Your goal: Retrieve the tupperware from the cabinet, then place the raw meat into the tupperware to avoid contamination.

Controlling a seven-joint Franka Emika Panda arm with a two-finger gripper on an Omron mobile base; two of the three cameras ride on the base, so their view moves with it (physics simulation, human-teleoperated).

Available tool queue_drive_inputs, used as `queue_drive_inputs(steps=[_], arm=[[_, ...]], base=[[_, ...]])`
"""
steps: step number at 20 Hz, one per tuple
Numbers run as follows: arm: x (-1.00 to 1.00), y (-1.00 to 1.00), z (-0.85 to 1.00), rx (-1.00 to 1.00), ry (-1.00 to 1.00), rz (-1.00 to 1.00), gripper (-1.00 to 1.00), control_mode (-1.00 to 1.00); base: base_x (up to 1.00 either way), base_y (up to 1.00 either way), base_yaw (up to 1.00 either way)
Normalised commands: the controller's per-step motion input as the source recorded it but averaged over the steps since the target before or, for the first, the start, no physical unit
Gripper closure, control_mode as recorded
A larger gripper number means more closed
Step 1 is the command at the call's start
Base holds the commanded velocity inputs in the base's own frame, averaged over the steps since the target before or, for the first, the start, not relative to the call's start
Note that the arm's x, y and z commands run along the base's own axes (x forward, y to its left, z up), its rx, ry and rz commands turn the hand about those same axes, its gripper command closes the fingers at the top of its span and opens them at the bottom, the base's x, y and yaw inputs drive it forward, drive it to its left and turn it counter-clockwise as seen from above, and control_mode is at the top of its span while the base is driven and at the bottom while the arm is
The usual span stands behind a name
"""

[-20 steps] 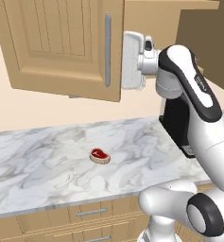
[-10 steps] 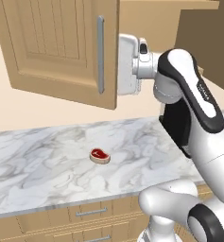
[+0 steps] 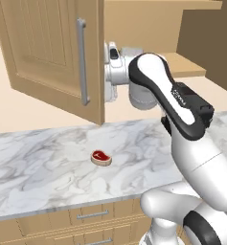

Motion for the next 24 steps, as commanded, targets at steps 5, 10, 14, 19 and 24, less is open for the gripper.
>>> queue_drive_inputs(steps=[5,10,14,19,24], arm=[[-0.13,0.94,-0.21,-0.06,0.0,0.02,-1.0,-1.0],[-0.13,0.93,-0.21,-0.06,0.0,0.0,-1.0,-1.0],[-0.12,0.87,-0.17,-0.05,0.0,0.0,-1.0,-1.0],[-0.04,0.64,-0.07,-0.03,0.0,0.0,-1.0,-1.0],[0.02,0.14,0.0,0.0,-0.01,-0.01,-1.0,-1.0]], base=[[0.0,0.0,0.0],[0.0,0.0,0.0],[0.0,0.0,0.0],[0.0,0.0,0.0],[0.0,0.0,0.0]])
